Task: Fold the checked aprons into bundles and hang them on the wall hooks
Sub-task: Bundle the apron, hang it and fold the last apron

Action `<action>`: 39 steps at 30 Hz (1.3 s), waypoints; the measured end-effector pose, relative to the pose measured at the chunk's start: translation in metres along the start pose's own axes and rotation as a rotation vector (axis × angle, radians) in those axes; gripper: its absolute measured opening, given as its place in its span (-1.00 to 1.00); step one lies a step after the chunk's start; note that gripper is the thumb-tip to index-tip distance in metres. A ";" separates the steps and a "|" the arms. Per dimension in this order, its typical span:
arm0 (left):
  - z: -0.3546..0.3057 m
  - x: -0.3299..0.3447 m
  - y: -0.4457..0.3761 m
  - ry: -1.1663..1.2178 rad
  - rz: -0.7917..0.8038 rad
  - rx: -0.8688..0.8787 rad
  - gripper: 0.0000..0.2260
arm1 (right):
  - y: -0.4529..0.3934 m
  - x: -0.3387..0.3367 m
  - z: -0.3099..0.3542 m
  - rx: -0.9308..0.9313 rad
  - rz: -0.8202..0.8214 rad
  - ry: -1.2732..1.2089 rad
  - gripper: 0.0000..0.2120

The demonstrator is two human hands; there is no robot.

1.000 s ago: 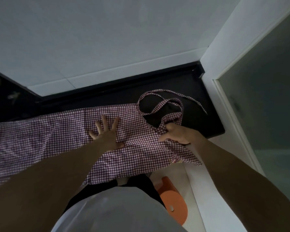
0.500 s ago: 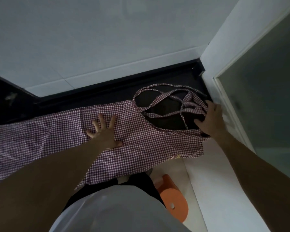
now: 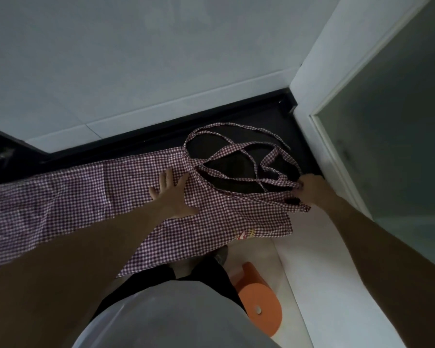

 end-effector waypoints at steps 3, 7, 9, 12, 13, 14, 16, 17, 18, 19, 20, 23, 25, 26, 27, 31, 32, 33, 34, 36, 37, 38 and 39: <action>0.003 0.007 0.001 -0.031 -0.018 -0.003 0.11 | -0.015 -0.050 0.000 0.035 -0.307 -0.065 -0.91; 0.005 0.010 -0.001 -0.041 0.004 -0.012 0.16 | -0.025 -0.085 0.002 0.138 -0.541 -0.149 -0.64; 0.007 0.009 -0.001 -0.054 0.032 -0.020 0.17 | -0.035 -0.079 0.002 0.207 -0.408 -0.217 -0.48; 0.009 0.006 -0.002 -0.083 0.062 -0.030 0.18 | -0.042 -0.058 0.022 0.196 -0.135 -0.157 -0.07; 0.009 0.005 -0.002 -0.095 0.069 -0.032 0.18 | -0.043 -0.052 0.035 0.126 -0.109 -0.102 0.03; 0.009 0.004 -0.002 -0.107 0.077 -0.029 0.19 | -0.043 -0.045 0.048 0.039 -0.102 -0.058 0.08; 0.010 0.003 -0.002 -0.139 0.101 -0.021 0.19 | -0.042 -0.028 0.069 -0.073 -0.077 -0.031 0.11; 0.011 0.002 -0.002 -0.155 0.115 -0.020 0.19 | -0.044 -0.020 0.071 -0.063 -0.061 -0.050 0.12; 0.013 0.002 -0.002 -0.172 0.125 -0.018 0.19 | -0.047 -0.015 0.068 -0.024 -0.056 -0.082 0.11; 0.015 0.002 -0.002 -0.189 0.130 -0.017 0.20 | -0.050 -0.012 0.063 0.026 -0.057 -0.119 0.07; 0.017 0.002 -0.003 -0.203 0.133 -0.017 0.20 | -0.053 -0.010 0.059 0.045 -0.056 -0.137 -0.03; 0.023 0.003 -0.003 -0.219 0.135 -0.017 0.20 | -0.061 -0.016 0.055 -0.059 -0.030 -0.030 -0.64; 0.024 0.003 -0.002 -0.231 0.130 -0.006 0.20 | -0.070 -0.032 0.055 -0.068 -0.110 0.054 -0.79; 0.023 0.002 -0.001 -0.233 0.127 -0.003 0.19 | -0.075 -0.043 0.053 -0.031 -0.181 0.051 -0.81; 0.023 0.001 -0.001 -0.235 0.120 0.001 0.19 | -0.080 -0.053 0.051 0.009 -0.250 0.049 -0.82; 0.025 0.000 -0.002 -0.263 0.079 0.031 0.19 | -0.090 -0.073 0.049 0.195 -0.327 0.063 -0.60; 0.025 0.000 -0.002 -0.283 0.073 0.043 0.19 | -0.088 -0.077 0.055 0.207 -0.344 0.098 -0.51; 0.025 -0.001 -0.002 -0.308 0.064 0.056 0.19 | -0.087 -0.079 0.066 0.175 -0.370 0.153 -0.47; 0.025 -0.003 -0.003 -0.329 0.052 0.070 0.19 | -0.083 -0.082 0.082 0.106 -0.408 0.190 -0.45; 0.024 -0.006 -0.003 -0.357 0.036 0.087 0.19 | -0.068 -0.080 0.125 -0.104 -0.463 0.116 -0.45; 0.023 -0.007 -0.002 -0.365 0.034 0.093 0.18 | -0.057 -0.074 0.149 -0.230 -0.468 0.056 -0.50; 0.020 -0.009 -0.001 -0.372 0.037 0.097 0.17 | -0.046 -0.063 0.169 -0.351 -0.434 0.001 -0.56; 0.017 -0.011 -0.002 -0.371 0.043 0.098 0.14 | -0.036 -0.048 0.189 -0.451 -0.355 -0.066 -0.62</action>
Point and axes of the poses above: each hand's wrist, its own y-axis away from the middle knuckle, its own x-axis out of the palm, z = x × y, the point moved 6 cm from there along -y, towards the middle knuckle, and after that the axes turned 11 degrees about -z, right-handed, at the moved point
